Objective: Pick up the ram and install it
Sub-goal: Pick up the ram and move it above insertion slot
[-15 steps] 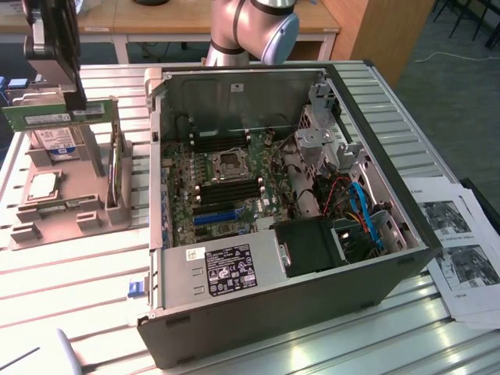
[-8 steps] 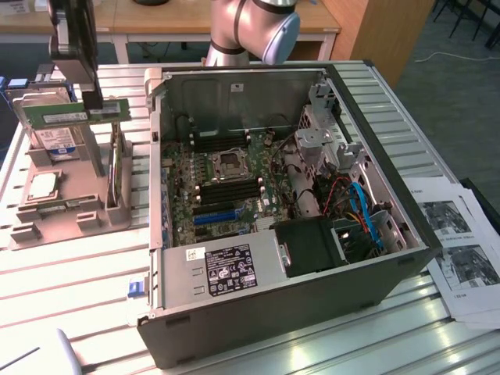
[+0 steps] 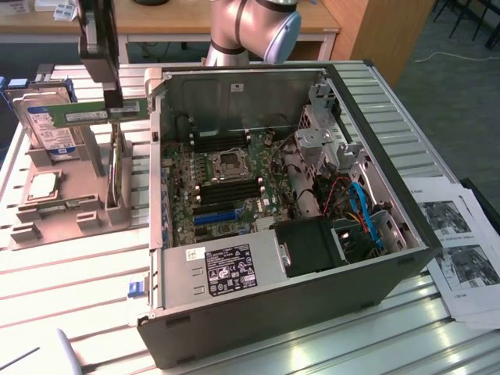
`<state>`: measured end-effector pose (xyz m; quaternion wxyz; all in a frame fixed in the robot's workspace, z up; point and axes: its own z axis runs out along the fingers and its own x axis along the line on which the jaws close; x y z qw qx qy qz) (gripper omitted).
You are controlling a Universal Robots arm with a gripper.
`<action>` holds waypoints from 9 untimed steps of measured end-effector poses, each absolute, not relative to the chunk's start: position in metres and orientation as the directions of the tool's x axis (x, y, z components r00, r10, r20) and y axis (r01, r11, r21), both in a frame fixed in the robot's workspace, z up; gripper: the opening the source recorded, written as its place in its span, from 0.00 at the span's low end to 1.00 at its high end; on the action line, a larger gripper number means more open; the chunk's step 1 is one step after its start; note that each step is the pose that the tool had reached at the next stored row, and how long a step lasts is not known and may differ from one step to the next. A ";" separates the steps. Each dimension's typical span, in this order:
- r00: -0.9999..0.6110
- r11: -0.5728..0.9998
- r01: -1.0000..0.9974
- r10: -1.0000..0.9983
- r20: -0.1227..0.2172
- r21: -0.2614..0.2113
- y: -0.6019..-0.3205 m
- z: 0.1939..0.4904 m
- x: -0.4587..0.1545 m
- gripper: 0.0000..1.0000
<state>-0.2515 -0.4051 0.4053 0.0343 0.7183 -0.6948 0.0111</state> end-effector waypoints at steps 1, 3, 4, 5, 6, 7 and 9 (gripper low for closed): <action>0.034 -0.032 -0.999 -0.997 0.064 0.034 -0.405 0.405 -0.248 0.12; 0.035 -0.032 -0.999 -0.997 0.064 0.035 -0.405 0.405 -0.241 0.12; 0.035 -0.032 -0.999 -0.997 0.064 0.035 -0.405 0.405 -0.238 0.12; 0.034 -0.032 -0.999 -0.997 0.064 0.035 -0.405 0.405 -0.234 0.12; 0.034 -0.032 -0.999 -0.997 0.064 0.035 -0.405 0.405 -0.231 0.12; 0.035 -0.032 -0.999 -0.997 0.063 0.035 -0.405 0.405 -0.227 0.12; 0.035 -0.032 -0.999 -0.997 0.064 0.036 -0.405 0.405 -0.221 0.12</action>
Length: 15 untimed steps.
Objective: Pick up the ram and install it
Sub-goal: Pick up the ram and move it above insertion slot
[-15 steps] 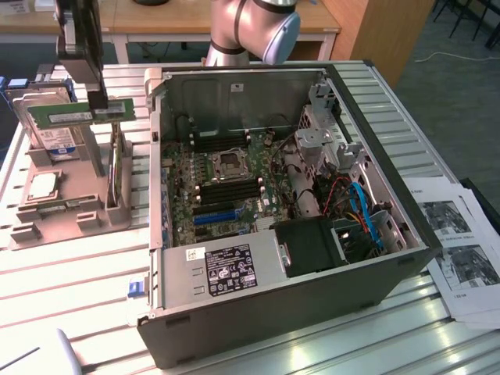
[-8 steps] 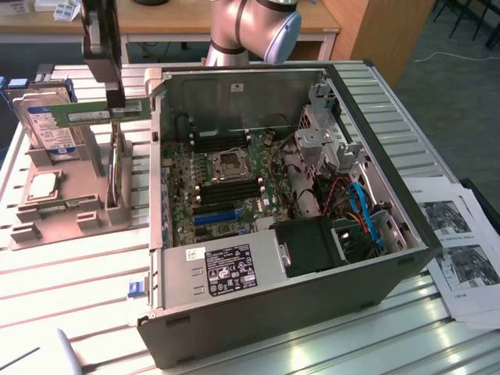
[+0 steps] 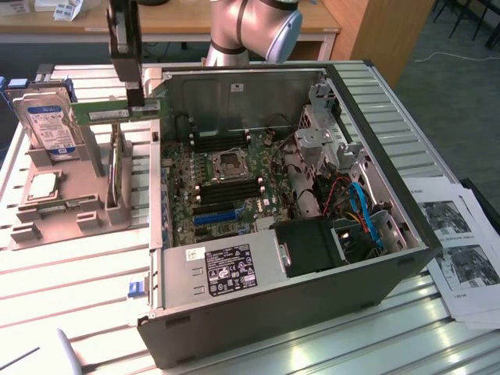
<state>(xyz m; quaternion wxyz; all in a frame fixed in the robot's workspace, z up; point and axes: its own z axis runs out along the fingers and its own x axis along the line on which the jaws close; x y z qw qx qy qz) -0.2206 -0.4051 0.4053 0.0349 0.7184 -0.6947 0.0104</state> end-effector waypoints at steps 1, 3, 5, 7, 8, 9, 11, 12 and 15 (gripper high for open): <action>0.035 -0.032 -0.999 -0.997 0.063 0.036 -0.405 0.405 -0.217 0.12; 0.035 -0.032 -0.999 -0.997 0.064 0.036 -0.405 0.405 -0.210 0.12; 0.035 -0.032 -0.999 -0.997 0.064 0.037 -0.405 0.405 -0.203 0.12; 0.035 -0.032 -0.999 -0.997 0.064 0.037 -0.405 0.405 -0.197 0.12; 0.035 -0.032 -0.999 -0.997 0.063 0.037 -0.405 0.405 -0.193 0.12; 0.035 -0.032 -0.999 -0.997 0.063 0.037 -0.405 0.405 -0.189 0.12; 0.035 -0.032 -0.999 -0.997 0.063 0.038 -0.405 0.405 -0.182 0.12; 0.035 -0.032 -0.999 -0.997 0.063 0.038 -0.405 0.405 -0.179 0.12; 0.035 -0.032 -0.999 -0.997 0.064 0.039 -0.405 0.405 -0.167 0.12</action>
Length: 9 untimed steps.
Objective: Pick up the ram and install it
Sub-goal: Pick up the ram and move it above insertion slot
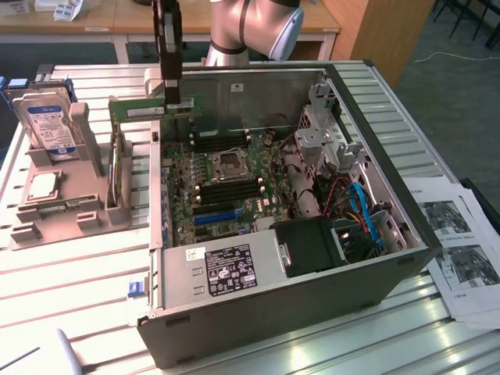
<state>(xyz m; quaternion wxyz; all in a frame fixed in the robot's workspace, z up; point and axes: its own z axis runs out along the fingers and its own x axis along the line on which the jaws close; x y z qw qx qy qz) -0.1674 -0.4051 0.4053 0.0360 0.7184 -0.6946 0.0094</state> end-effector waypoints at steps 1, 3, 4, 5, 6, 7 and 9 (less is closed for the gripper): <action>0.035 -0.032 -0.999 -0.997 0.063 0.039 -0.405 0.405 -0.164 0.12; 0.035 -0.032 -0.999 -0.997 0.063 0.039 -0.405 0.405 -0.157 0.12; 0.035 -0.032 -0.999 -0.997 0.063 0.039 -0.405 0.405 -0.153 0.12; 0.035 -0.032 -0.999 -0.997 0.063 0.040 -0.405 0.405 -0.149 0.12; 0.035 -0.032 -0.999 -0.997 0.063 0.040 -0.405 0.405 -0.146 0.12; 0.035 -0.032 -0.999 -0.997 0.063 0.040 -0.405 0.405 -0.142 0.12; 0.035 -0.032 -0.999 -0.997 0.063 0.041 -0.405 0.405 -0.135 0.12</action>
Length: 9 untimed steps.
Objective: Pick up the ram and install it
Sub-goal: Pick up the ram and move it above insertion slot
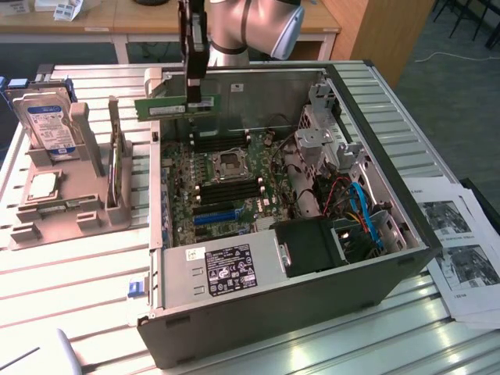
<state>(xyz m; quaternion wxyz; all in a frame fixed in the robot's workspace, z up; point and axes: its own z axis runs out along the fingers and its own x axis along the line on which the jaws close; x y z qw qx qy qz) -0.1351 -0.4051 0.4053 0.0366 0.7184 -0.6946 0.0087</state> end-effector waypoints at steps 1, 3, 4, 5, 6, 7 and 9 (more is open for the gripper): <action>0.035 -0.032 -0.999 -0.997 0.063 0.041 -0.405 0.405 -0.132 0.12; 0.035 -0.032 -0.999 -0.997 0.063 0.041 -0.405 0.405 -0.124 0.12; 0.035 -0.032 -0.999 -0.997 0.063 0.041 -0.405 0.405 -0.121 0.12; 0.035 -0.032 -0.999 -0.997 0.063 0.042 -0.405 0.405 -0.117 0.12; 0.035 -0.032 -0.999 -0.997 0.063 0.042 -0.405 0.405 -0.114 0.12; 0.035 -0.032 -0.999 -0.997 0.063 0.042 -0.405 0.405 -0.110 0.12; 0.035 -0.032 -0.999 -0.997 0.063 0.043 -0.405 0.405 -0.103 0.12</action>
